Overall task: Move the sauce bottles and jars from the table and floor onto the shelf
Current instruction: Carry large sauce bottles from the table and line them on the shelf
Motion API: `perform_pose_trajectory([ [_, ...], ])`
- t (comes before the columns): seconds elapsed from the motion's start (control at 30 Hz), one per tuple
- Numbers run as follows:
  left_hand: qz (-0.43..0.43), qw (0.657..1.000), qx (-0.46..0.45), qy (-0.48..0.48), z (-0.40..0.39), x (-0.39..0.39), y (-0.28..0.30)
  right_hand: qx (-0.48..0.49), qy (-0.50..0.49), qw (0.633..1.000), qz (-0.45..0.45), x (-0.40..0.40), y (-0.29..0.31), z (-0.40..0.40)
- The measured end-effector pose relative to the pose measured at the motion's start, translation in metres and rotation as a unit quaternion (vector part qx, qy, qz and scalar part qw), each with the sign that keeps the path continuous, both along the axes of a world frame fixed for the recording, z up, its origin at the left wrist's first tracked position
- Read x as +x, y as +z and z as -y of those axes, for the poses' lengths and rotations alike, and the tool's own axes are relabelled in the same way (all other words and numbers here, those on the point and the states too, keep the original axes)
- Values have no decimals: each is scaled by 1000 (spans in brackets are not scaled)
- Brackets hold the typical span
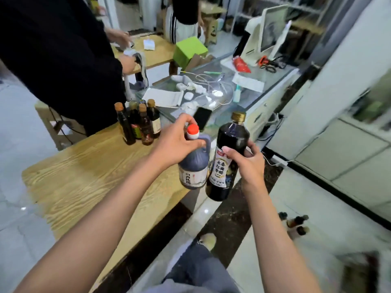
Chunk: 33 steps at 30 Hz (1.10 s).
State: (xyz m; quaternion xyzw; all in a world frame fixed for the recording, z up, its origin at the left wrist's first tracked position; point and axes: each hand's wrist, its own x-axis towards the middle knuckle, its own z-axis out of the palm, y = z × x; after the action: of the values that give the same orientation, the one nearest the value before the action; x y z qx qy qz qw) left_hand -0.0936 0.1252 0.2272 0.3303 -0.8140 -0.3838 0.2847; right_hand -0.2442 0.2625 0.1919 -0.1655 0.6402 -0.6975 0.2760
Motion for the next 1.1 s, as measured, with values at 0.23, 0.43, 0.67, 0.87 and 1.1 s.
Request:
perform_pose_trajectory([
  [0.23,-26,991,-27,-127,-96,-89,53,-101,-93,991,9,-45,46,-120],
  [0.43,-65,977,-20,-202,-190,-180,92,-179,-157,971,6,-114,85,-239],
  [0.67,-156,953,-31,-259,-323,-294,141,-177,-198,960,-82,-195,136,-383],
  [0.87,-213,925,-31,-313,-426,-375,164,-136,-269,942,-147,-242,163,-481],
  [1.1,-235,904,-3,-357,-503,-450,172,-124,-360,909,-169,-287,176,-554],
])
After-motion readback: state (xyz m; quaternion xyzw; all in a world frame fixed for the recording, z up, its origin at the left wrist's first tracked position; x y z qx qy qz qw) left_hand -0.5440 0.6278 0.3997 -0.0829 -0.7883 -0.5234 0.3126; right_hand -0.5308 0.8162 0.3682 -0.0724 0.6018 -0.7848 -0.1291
